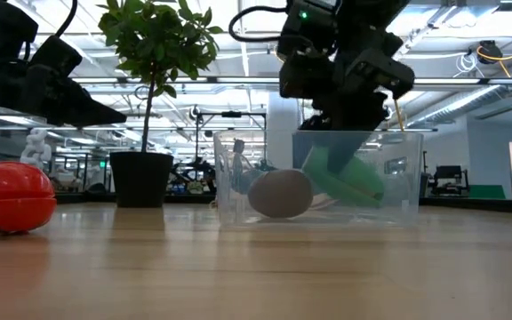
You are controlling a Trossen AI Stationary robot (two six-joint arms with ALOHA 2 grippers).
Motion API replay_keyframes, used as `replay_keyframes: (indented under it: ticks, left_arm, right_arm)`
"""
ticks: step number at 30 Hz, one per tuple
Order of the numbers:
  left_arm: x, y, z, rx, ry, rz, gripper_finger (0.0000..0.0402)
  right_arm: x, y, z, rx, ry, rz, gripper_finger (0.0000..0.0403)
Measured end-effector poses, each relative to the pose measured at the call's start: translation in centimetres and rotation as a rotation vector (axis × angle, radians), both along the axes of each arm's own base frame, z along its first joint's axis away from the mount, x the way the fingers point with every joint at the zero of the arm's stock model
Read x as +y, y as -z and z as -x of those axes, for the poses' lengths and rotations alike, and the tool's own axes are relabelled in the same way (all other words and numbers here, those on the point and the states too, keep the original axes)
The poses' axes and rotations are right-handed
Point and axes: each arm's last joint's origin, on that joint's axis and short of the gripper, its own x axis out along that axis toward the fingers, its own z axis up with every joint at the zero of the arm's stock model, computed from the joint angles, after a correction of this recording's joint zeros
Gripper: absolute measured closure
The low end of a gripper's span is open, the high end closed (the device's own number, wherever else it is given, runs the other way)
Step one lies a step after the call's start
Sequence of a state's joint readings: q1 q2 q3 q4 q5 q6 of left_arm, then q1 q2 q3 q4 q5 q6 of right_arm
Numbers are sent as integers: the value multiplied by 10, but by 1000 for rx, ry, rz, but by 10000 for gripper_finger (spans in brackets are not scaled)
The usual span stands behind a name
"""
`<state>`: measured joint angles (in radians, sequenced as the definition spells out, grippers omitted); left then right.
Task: Pick and placing Produce into tupperware
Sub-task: Put the green corn into the transparent bin
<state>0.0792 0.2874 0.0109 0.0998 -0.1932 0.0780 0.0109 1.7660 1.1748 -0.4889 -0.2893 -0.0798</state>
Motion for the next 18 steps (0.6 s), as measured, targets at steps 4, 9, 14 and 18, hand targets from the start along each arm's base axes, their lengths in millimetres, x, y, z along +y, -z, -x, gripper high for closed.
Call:
replay_keyframes:
  ticks: [4,9,14,18]
  left_arm:
    - [0,0,0,-1,0,1,376]
    - [0,0,0,-1,0,1,376]
    - [0,0,0,-1,0,1,376]
    - [0,0,0,-1,0,1,376]
  right_arm:
    - [0,6,3,0,14,-6,212]
    - [-1,7,3,0,23,-9,212]
    - [-1,8,3,8,39,-16,212]
    - [-1,16,8,24,60,-28,212]
